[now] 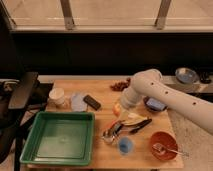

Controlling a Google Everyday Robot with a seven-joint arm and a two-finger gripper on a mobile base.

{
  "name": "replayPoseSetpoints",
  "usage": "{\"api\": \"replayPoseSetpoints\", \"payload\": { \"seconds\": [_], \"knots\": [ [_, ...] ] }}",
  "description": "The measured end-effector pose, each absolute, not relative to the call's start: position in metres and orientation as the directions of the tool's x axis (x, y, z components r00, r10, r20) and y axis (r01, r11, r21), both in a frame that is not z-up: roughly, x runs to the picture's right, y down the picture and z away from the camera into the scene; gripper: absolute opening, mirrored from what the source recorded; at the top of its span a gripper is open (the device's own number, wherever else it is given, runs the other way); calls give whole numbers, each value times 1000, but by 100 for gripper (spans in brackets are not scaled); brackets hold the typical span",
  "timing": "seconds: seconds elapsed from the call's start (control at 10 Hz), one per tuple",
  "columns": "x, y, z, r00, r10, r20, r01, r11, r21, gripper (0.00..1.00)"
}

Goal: Place apple in plastic cup

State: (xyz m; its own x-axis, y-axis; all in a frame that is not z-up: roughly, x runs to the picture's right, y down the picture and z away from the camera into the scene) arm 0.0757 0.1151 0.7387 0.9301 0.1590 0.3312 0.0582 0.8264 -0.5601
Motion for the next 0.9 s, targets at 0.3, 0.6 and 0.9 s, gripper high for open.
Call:
{"api": "replayPoseSetpoints", "payload": {
  "seconds": [0.3,0.6,0.9],
  "knots": [
    [74,123,728,934,136,330,76,828,-556,0],
    [74,165,688,938,82,336,124,827,-548,0],
    [76,221,655,939,53,340,152,822,-549,0]
  ]
}}
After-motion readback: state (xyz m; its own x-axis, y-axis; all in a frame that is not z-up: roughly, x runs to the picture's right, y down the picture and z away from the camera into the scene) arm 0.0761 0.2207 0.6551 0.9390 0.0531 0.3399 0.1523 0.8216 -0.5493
